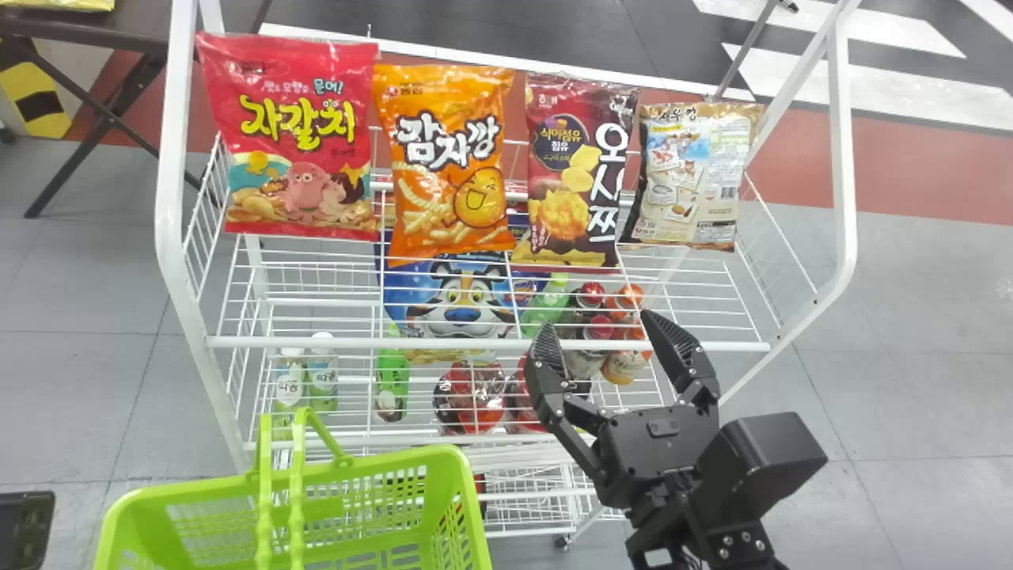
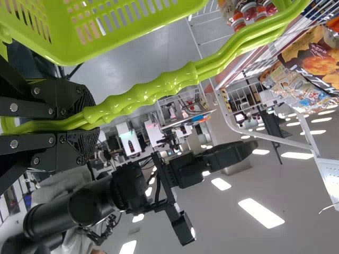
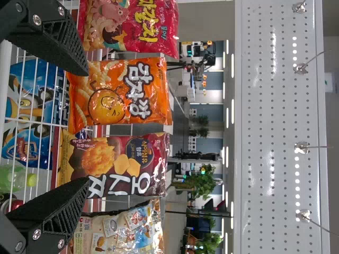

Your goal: Hold basket handle with left hand then pick Gamjakkang with right hand and place into basket

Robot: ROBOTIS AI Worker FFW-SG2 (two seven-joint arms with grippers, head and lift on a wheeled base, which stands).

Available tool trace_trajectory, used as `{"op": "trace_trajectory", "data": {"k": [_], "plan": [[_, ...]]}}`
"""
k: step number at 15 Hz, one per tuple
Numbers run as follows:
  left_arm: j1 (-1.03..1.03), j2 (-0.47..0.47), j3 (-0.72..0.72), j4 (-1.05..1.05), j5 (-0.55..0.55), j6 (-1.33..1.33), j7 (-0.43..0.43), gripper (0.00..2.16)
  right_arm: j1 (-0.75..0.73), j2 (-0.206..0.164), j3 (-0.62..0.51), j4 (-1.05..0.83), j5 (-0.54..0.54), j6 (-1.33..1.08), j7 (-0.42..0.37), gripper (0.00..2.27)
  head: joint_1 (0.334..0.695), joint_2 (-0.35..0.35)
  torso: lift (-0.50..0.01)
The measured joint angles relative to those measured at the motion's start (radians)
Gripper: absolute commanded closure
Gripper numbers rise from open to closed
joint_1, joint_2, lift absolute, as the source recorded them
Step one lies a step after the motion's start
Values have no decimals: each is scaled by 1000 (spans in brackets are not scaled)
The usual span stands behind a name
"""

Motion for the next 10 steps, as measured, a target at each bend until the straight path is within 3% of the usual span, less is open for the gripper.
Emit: {"op": "trace_trajectory", "data": {"k": [10], "plan": [[0,6,-2,-3,2,-1,-8,2145,-59,0,10,0,1,88,0,97,695,-235,-20]]}}
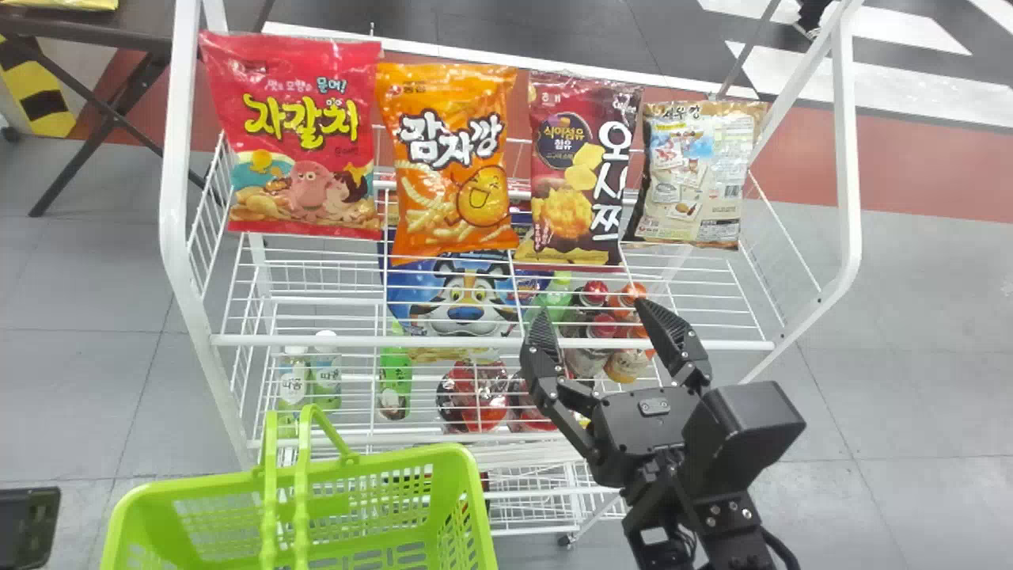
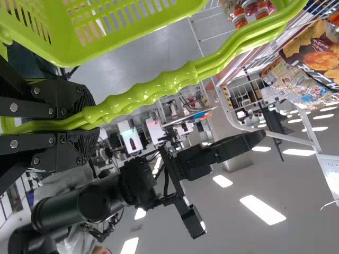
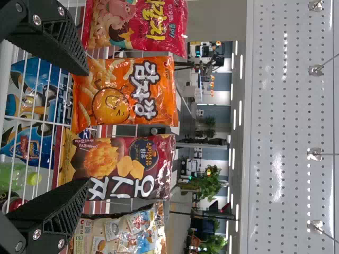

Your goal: Hold basket handle with left hand then pick Gamjakkang with right hand and place into basket

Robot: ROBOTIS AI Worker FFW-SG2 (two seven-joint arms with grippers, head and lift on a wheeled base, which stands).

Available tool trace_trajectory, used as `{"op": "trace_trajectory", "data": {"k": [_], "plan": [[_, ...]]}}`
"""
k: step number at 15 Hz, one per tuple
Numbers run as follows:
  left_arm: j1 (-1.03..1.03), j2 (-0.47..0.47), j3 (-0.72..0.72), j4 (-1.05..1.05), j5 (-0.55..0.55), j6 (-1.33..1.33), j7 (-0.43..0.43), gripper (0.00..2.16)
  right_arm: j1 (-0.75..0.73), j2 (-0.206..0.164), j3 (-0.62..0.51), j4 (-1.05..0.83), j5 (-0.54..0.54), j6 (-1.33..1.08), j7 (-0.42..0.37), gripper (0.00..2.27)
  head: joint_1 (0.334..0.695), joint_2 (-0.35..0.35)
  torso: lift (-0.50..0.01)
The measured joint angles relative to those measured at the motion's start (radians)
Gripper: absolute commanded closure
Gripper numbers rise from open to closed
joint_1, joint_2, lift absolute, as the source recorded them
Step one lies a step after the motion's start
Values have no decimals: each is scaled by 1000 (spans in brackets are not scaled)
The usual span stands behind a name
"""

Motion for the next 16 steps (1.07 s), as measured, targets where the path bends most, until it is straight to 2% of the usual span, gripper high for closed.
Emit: {"op": "trace_trajectory", "data": {"k": [3,9,16], "plan": [[-1,0,-5,0,-1,-3,1,2145,-66,4,13,23,-1,49,0,97,695,-226,-20],[6,2,-11,2,-12,-20,0,2145,-329,13,101,170,-15,201,1,97,695,-160,-20],[9,0,-17,20,-27,-38,-10,2148,-601,74,142,407,-74,258,12,107,695,-124,-20]]}}
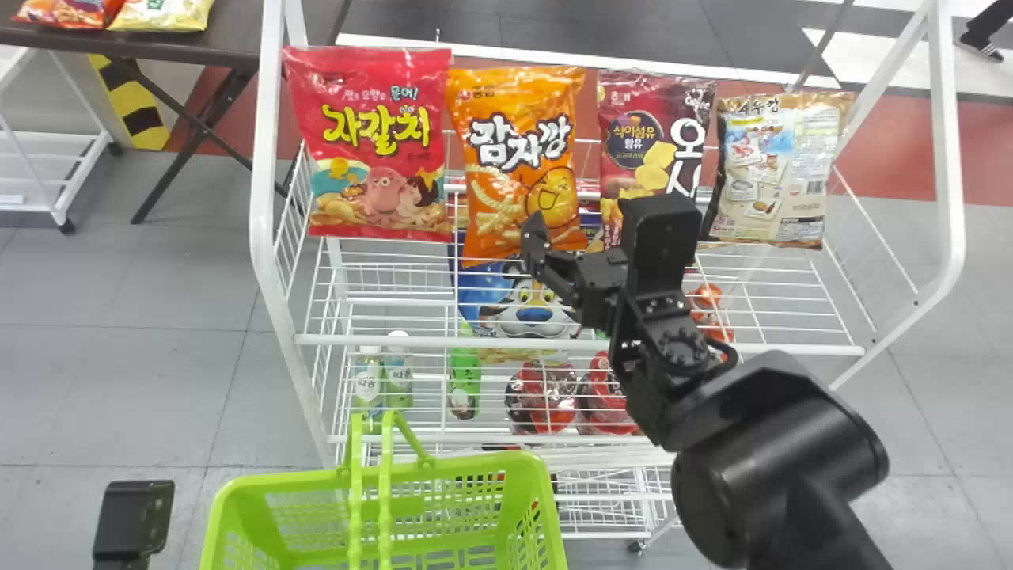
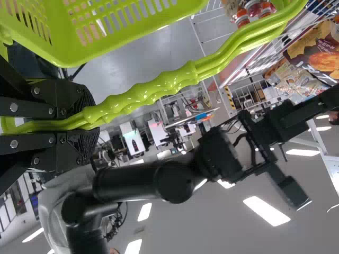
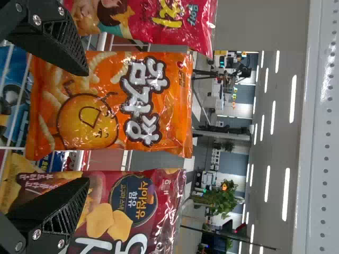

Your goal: Hold basket handle with left hand then pick Gamjakkang with right hand and place into basket

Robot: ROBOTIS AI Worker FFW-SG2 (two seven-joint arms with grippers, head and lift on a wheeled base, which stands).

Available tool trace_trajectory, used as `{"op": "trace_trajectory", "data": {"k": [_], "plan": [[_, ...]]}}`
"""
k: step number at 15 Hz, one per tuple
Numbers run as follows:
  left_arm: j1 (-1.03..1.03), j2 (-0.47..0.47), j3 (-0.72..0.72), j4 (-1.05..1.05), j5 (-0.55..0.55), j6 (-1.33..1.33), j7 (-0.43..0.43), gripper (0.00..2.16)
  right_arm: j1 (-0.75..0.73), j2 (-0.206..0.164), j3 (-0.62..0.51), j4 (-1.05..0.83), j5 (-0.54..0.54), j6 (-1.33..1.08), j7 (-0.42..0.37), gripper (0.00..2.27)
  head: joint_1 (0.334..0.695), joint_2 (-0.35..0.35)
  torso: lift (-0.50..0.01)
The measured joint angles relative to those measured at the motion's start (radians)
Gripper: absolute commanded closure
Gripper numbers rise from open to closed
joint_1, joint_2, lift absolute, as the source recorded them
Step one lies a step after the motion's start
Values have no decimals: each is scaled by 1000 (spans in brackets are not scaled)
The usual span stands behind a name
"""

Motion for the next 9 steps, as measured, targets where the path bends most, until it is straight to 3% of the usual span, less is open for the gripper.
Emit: {"op": "trace_trajectory", "data": {"k": [4,9], "plan": [[1,0,7,14,-1,-16,-8,2145,-108,48,12,137,-30,-22,61,107,695,-87,-20],[1,0,9,15,-1,-23,-9,2145,-193,76,16,237,-41,-32,75,110,695,-71,-20]]}}
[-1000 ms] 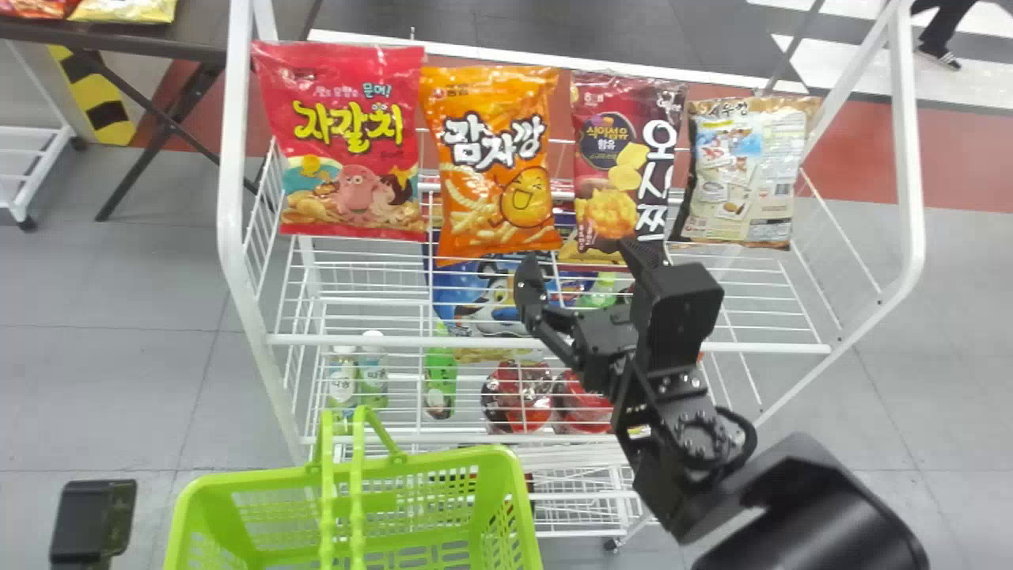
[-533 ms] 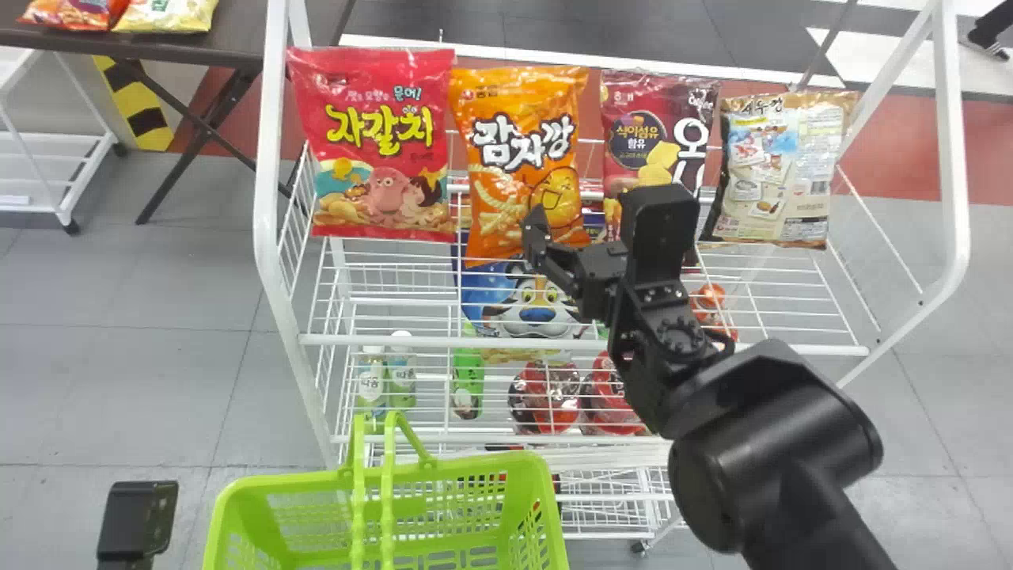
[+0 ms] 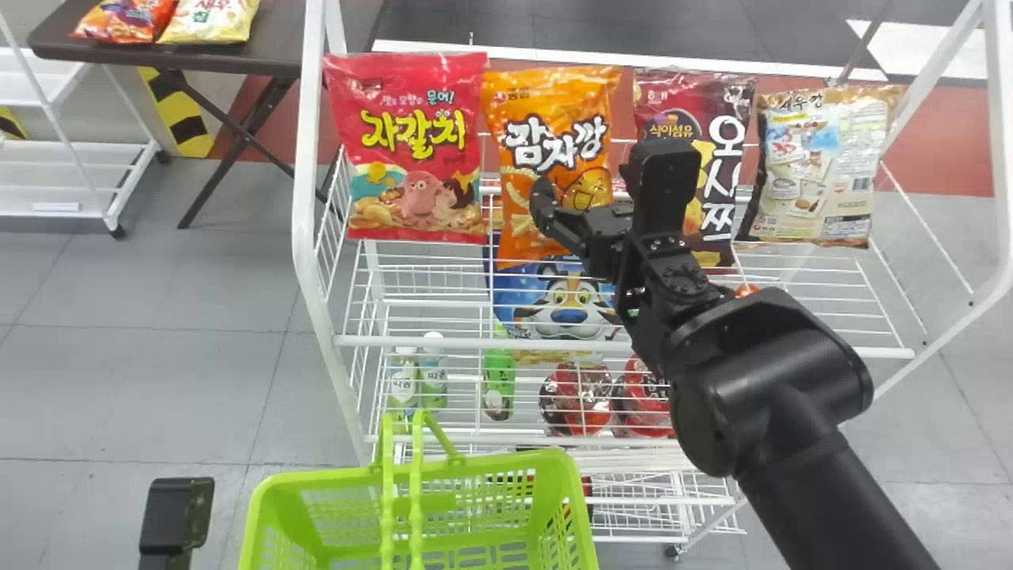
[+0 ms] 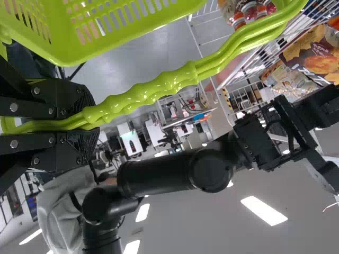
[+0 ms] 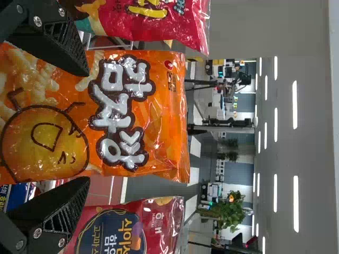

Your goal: Hold basket handle with left hand then pick Gamjakkang with right hand and place into basket

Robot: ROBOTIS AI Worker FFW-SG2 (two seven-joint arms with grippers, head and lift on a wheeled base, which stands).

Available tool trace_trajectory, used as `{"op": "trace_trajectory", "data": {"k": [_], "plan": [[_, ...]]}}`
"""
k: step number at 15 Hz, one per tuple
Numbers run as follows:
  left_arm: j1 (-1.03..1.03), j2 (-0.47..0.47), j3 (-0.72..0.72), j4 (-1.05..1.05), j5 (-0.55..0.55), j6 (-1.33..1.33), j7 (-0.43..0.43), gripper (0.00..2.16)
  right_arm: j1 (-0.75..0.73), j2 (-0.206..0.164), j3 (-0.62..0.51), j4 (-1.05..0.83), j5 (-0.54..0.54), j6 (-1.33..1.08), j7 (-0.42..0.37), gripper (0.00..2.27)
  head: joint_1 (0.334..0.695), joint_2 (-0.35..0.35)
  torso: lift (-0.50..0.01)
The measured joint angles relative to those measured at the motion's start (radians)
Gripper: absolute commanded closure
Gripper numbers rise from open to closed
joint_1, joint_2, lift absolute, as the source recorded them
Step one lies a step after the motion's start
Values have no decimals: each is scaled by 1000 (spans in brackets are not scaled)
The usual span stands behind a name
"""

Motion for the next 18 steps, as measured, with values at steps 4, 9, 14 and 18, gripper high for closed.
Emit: {"op": "trace_trajectory", "data": {"k": [4,9,14,18], "plan": [[0,1,1,2,0,0,0,2145,-56,17,-2,89,-8,0,46,350,695,-63,-20],[-7,1,1,8,0,0,0,2145,-93,29,-6,142,-25,5,109,1227,695,-48,-20],[-11,1,0,14,0,0,8,2148,-87,21,9,134,-47,13,105,2155,695,-38,-20],[-5,-1,1,11,0,-5,10,2145,-57,0,11,84,-50,44,44,2219,695,-54,-20]]}}
